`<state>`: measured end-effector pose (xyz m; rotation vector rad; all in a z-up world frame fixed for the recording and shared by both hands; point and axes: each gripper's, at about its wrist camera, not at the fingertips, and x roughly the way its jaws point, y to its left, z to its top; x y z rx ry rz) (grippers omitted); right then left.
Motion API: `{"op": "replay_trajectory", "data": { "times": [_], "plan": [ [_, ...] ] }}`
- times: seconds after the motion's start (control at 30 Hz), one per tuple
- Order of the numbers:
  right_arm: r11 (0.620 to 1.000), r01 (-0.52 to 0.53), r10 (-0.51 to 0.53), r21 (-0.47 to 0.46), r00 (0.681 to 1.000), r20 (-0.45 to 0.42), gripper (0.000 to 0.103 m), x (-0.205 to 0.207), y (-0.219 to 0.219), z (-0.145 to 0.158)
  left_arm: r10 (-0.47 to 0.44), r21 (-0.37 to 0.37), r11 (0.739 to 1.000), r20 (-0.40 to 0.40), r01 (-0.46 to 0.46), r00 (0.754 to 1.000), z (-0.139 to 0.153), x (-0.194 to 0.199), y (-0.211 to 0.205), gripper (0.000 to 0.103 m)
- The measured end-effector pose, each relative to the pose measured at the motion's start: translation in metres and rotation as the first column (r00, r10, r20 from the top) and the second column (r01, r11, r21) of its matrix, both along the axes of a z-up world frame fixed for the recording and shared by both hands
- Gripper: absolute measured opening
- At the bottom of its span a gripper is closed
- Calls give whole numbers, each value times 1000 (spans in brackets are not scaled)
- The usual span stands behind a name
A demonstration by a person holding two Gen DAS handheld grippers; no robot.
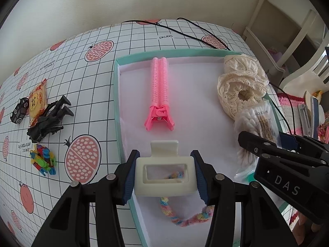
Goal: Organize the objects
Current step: 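Carry the cream clip with the left tool while the right tool carries the swab bag over the tray, then open the left tool releasing the cream clip while the right tool releases the swab bag in the tray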
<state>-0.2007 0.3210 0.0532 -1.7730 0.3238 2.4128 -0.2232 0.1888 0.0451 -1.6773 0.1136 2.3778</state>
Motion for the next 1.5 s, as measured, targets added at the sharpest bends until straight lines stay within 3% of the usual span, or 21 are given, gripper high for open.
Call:
{"op": "replay_trajectory", "data": {
  "times": [0.43, 0.73, 1.1, 1.23, 1.33, 1.43, 1.5],
  "plan": [
    [1000, -24, 25, 5, 997, -76, 59, 2, -6, 32, -14, 40, 999, -37, 15, 999, 28, -3, -2, 52],
    [1000, -22, 24, 16, 990, -141, 59, 3, -10, 59, 24, 62, 998, -86, -19, 996, 49, -5, -16, 52],
    [999, -30, 33, 27, 991, -127, 59, 2, -12, 53, 113, 75, 992, -115, -105, 987, 55, -12, -42, 53],
    [999, -30, 34, 26, 991, -130, 70, 2, -12, 51, 150, 66, 988, -127, -143, 980, 54, -15, -51, 68],
    [999, -32, 36, 30, 990, -138, 80, 2, -13, 52, 179, 59, 983, -128, -172, 976, 51, -18, -60, 72],
    [999, -35, 38, 25, 989, -141, 88, 1, -13, 51, 211, 63, 977, -130, -205, 969, 49, -20, -67, 93],
    [999, -32, 36, 29, 989, -142, 96, 0, -14, 51, 228, 66, 973, -135, -221, 964, 49, -21, -72, 94]
  ]
}}
